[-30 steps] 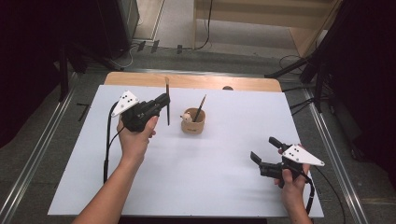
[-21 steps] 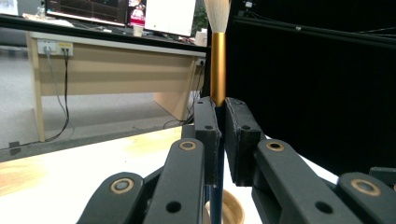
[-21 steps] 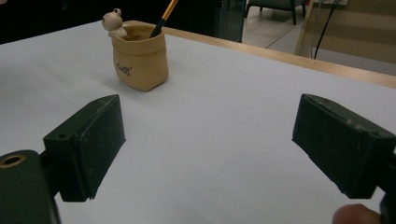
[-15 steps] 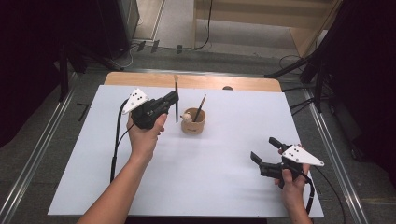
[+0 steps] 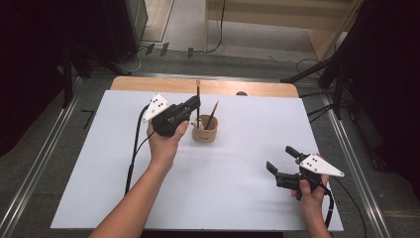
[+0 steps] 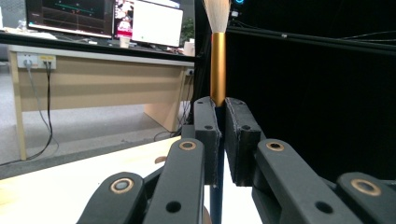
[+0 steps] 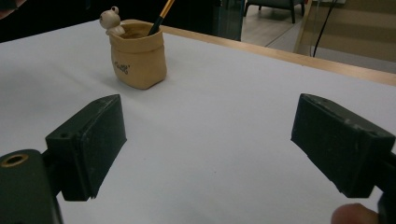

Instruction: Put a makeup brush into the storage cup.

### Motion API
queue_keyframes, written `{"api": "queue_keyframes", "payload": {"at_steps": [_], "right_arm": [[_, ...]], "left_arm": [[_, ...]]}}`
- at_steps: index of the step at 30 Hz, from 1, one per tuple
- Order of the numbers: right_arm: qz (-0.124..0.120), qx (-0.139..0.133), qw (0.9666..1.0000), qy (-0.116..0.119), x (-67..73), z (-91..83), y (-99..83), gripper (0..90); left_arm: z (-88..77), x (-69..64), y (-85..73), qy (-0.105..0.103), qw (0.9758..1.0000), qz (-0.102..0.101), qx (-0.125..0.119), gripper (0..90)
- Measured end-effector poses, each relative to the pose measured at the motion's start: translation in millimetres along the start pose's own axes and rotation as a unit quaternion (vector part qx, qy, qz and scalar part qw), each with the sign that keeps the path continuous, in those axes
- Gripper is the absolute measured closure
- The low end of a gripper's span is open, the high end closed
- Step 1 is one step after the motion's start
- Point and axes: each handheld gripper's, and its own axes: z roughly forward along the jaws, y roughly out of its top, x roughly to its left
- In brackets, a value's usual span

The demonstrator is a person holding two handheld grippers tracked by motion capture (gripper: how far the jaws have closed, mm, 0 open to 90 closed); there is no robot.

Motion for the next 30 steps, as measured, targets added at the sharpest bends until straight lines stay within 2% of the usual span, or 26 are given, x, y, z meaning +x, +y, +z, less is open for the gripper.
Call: {"api": "queue_keyframes", "payload": {"at_steps": [11, 15, 30], "right_arm": [[0.002, -0.003, 1.0, -0.002, -2.0, -1.9, -0.5, 10.4], [0.004, -0.002, 1.0, -0.003, -2.7, -2.7, -0.8, 10.5], [0.008, -0.002, 1.0, -0.001, -3.5, -2.9, -2.1, 10.5]], "left_arm": [[15.7, -3.7, -10.2, 0.004, 1.0, 0.002, -0.004, 85.4], [21.2, -4.3, -14.0, 0.015, 0.9999, 0.003, -0.001, 85.4], [34.5, -8.5, -25.6, 0.029, 0.9992, 0.025, 0.005, 85.4]]}}
